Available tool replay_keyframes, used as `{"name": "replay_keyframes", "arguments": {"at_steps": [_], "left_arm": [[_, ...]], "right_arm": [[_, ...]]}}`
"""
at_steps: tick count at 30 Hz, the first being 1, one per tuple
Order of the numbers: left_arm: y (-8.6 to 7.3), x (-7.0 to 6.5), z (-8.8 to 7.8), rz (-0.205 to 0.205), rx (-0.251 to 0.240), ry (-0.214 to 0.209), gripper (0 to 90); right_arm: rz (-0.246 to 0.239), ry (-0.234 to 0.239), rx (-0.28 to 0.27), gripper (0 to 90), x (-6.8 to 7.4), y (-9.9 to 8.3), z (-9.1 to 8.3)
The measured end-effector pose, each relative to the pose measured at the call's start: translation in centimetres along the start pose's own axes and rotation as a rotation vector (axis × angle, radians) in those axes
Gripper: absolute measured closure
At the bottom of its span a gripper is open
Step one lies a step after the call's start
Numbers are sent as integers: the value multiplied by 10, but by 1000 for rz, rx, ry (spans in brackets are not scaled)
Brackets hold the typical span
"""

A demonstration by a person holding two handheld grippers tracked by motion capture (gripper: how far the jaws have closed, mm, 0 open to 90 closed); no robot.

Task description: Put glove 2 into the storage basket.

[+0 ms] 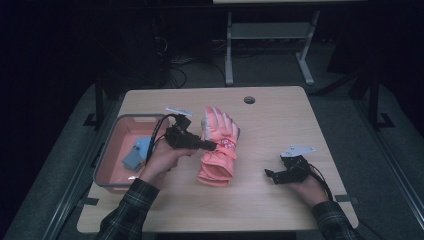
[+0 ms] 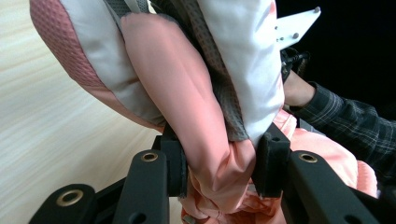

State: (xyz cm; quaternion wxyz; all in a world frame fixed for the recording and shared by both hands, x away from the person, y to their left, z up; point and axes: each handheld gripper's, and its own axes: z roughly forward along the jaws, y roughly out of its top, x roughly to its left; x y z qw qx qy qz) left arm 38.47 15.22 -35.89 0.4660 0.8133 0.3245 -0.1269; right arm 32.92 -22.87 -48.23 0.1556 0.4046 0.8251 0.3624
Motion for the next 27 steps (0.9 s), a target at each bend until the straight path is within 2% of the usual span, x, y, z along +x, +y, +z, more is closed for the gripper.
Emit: {"name": "replay_keyframes", "arguments": {"at_steps": [8, 12, 15, 21, 27], "left_arm": [[1, 6, -39, -28, -23, 23, 626], [1, 10, -63, -34, -42, 49, 625], [-2, 14, -83, -55, -68, 52, 624], [-11, 23, -123, -82, -105, 98, 624], [-26, 38, -156, -122, -114, 154, 623]], "right_arm": [[0, 0, -1, 139, 0, 0, 0], [0, 0, -1, 140, 0, 0, 0], [0, 0, 0, 140, 0, 0, 0], [1, 0, -1, 141, 0, 0, 0], [-3, -2, -4, 143, 0, 0, 0]]}}
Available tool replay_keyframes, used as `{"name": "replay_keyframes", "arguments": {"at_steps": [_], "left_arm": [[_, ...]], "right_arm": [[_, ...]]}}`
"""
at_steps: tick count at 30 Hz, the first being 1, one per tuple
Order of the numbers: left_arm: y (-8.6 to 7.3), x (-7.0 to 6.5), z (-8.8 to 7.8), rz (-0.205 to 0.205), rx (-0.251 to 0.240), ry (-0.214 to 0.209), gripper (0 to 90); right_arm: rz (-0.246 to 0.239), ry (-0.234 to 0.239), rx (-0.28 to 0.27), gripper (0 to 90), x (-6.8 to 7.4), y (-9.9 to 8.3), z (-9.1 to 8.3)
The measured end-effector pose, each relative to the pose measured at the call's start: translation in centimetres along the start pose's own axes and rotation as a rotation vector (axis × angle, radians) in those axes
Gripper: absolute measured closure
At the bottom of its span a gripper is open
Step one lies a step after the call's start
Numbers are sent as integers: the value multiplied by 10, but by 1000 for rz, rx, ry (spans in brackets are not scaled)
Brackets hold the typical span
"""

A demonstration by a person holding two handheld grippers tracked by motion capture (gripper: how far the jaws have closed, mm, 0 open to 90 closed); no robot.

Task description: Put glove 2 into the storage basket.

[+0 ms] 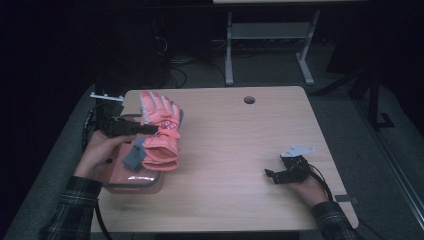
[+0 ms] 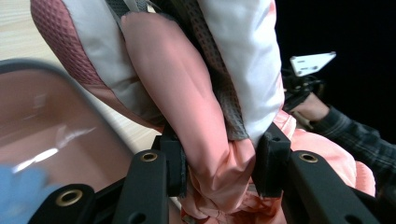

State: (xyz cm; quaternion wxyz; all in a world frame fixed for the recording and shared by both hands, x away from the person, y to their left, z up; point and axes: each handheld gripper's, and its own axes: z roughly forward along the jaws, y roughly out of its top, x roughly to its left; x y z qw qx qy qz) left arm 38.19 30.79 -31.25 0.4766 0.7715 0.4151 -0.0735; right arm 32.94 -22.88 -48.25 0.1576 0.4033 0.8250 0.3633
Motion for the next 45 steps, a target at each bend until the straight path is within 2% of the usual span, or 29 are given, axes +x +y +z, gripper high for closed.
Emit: {"name": "replay_keyframes", "arguments": {"at_steps": [5, 11, 12, 14, 25, 31, 33, 36, 39, 45], "left_arm": [[-9, 19, -14, -38, 5, 42, 622], [-20, 40, -27, -80, 4, 58, 620], [-22, 44, -29, -84, 10, 77, 620], [-25, 49, -29, -94, 35, 86, 620], [-39, 67, 7, -101, 190, 114, 611], [-50, 83, 24, -152, 245, 115, 606], [-55, 86, 27, -138, 280, 159, 608], [-55, 86, 28, -128, 282, 163, 606], [-54, 86, 27, -135, 272, 159, 580], [-50, 86, 14, -156, 219, 151, 397]], "right_arm": [[8, -5, 1, 143, 0, 0, 0], [12, -7, 2, 144, 0, 0, 0], [12, -7, 1, 144, 0, 0, 0], [12, -7, 1, 144, 0, 0, 0], [17, -11, 1, 144, 0, 1, 0], [19, -13, 2, 144, 0, 1, 0], [18, -13, 1, 144, 0, 1, 0], [16, -13, 1, 144, 0, 1, 0], [22, -15, -2, 144, 0, 1, 1], [24, -15, -1, 144, 0, 1, 1]]}}
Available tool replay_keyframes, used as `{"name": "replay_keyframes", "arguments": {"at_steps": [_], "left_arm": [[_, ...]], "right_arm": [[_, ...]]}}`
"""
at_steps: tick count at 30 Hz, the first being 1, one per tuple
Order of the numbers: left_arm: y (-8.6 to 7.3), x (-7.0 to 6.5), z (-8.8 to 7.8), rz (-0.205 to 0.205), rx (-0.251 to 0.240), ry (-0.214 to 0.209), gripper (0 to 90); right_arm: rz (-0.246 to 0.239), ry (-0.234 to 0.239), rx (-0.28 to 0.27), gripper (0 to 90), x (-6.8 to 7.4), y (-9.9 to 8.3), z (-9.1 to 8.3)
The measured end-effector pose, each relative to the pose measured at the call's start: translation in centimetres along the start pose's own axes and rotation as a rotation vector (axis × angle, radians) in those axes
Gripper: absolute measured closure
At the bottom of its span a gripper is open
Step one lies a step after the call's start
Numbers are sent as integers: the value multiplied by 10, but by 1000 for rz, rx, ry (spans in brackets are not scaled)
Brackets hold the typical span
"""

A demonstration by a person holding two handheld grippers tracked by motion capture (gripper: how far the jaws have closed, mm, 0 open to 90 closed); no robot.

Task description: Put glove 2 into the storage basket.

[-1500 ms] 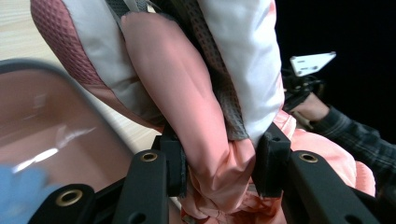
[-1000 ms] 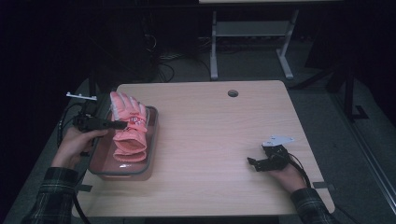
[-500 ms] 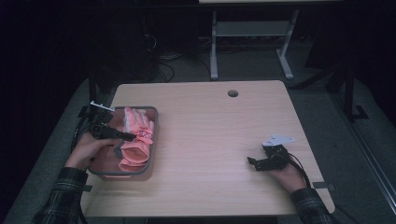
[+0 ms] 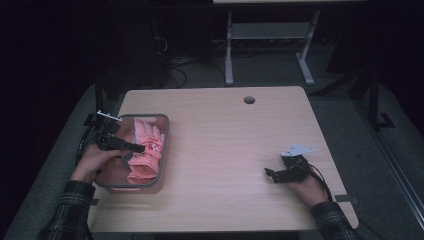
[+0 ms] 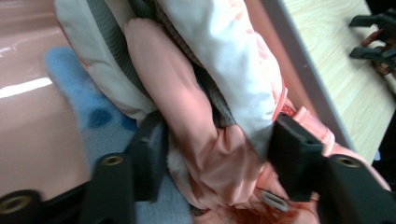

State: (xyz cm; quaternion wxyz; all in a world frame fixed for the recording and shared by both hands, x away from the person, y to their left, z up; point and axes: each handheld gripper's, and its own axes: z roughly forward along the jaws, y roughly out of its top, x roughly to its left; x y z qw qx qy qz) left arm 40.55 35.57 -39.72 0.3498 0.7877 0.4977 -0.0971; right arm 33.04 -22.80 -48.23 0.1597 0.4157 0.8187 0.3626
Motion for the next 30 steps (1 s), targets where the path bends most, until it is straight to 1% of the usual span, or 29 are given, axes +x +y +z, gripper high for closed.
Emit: {"name": "replay_keyframes", "arguments": {"at_steps": [1, 2, 3, 5, 8, 9, 11, 14, 16, 19, 20, 21, 24, 26, 28, 30], "left_arm": [[0, -1, -3, 15, -7, 7, 377], [1, -3, -5, 6, -30, 13, 353], [2, -4, -8, 19, -28, 30, 320], [3, -7, -12, 39, -39, 51, 285], [5, -9, -17, 55, -63, 78, 238], [5, -10, -20, 56, -70, 80, 223], [6, -11, -25, 64, -91, 92, 217], [6, -15, -32, 81, -120, 93, 214], [6, -20, -36, 103, -133, 99, 214], [8, -30, -42, 134, -159, 107, 214], [9, -34, -43, 151, -172, 112, 214], [9, -37, -45, 160, -185, 108, 214], [12, -47, -47, 194, -215, 114, 214], [15, -53, -47, 219, -231, 107, 214], [19, -60, -47, 247, -239, 116, 214], [22, -67, -45, 264, -252, 110, 214]], "right_arm": [[0, 0, 0, 144, 0, 0, 0], [0, 0, 0, 144, 0, 0, 0], [0, 0, 0, 144, 0, 0, 0], [0, 0, 0, 144, 0, 0, 0], [0, 0, 0, 144, 0, 0, 0], [-1, 0, 0, 144, 0, 0, 0], [-1, 0, -1, 144, 0, 0, 0], [-1, 0, 0, 144, 0, 0, 0], [0, -1, 0, 144, 0, 0, 0], [0, -1, 0, 144, 0, 0, 0], [0, -1, 0, 144, 0, 0, 0], [0, -1, 0, 144, 0, 0, 0], [0, -1, 0, 144, 0, 0, 0], [-2, -1, 0, 144, 0, 0, 0], [0, 0, 0, 143, 0, 0, 0], [0, 0, 0, 144, 0, 0, 0]]}}
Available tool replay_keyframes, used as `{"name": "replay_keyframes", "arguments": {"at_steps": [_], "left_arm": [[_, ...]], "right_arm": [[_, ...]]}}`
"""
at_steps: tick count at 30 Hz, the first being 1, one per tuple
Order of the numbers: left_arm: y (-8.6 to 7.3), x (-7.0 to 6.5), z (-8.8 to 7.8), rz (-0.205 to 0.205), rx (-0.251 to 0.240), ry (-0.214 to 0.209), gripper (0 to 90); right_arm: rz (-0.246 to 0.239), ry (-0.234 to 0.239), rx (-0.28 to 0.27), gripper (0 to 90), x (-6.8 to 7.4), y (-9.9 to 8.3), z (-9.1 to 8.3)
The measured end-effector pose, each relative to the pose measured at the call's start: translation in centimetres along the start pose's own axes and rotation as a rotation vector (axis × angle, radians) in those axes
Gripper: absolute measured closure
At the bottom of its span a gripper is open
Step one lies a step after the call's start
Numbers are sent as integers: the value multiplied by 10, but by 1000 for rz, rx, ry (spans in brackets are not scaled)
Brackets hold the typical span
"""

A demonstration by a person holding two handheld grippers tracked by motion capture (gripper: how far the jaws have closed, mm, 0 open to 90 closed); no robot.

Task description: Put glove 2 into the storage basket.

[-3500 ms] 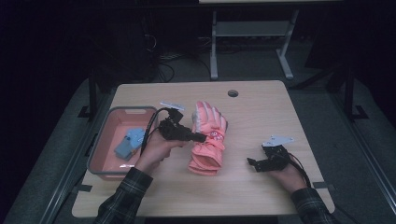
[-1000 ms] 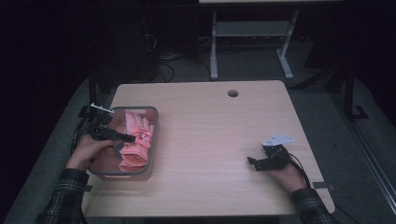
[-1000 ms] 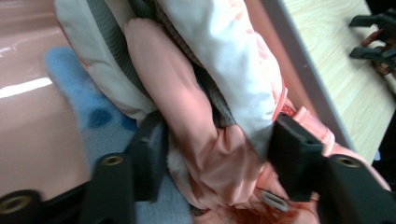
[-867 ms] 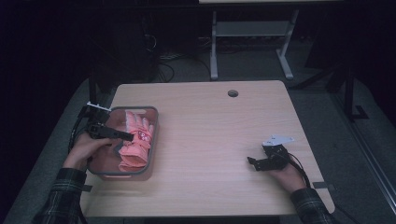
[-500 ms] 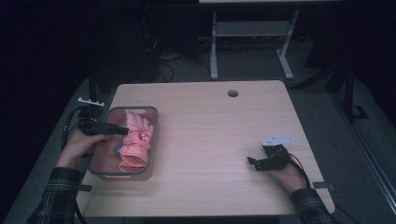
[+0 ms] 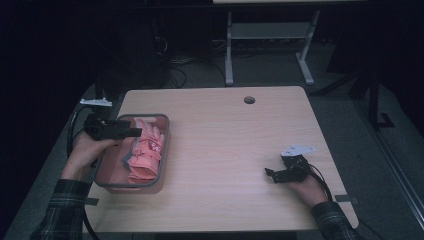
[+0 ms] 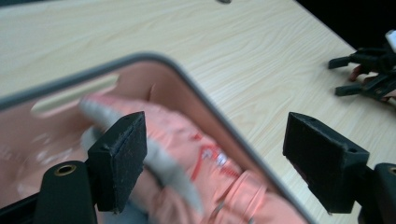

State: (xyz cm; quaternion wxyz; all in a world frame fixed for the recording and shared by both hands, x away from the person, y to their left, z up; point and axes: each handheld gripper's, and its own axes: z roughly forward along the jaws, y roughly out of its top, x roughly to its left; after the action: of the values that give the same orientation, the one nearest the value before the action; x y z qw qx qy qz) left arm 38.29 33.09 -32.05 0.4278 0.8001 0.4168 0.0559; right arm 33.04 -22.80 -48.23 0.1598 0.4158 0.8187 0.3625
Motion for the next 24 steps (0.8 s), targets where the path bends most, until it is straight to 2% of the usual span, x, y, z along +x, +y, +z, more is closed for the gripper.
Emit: {"name": "replay_keyframes", "arguments": {"at_steps": [5, 14, 20, 24], "left_arm": [[9, -18, 9, 61, -23, -18, 214], [14, -55, 27, 154, -51, -53, 214], [12, -80, 45, 192, -78, -72, 214], [10, -96, 59, 219, -77, -77, 214]], "right_arm": [[1, 0, 1, 143, 0, 0, 0], [0, 1, 5, 143, 0, 0, 0], [2, 1, 5, 143, 0, 0, 0], [-3, -1, 3, 143, 0, 0, 0]]}}
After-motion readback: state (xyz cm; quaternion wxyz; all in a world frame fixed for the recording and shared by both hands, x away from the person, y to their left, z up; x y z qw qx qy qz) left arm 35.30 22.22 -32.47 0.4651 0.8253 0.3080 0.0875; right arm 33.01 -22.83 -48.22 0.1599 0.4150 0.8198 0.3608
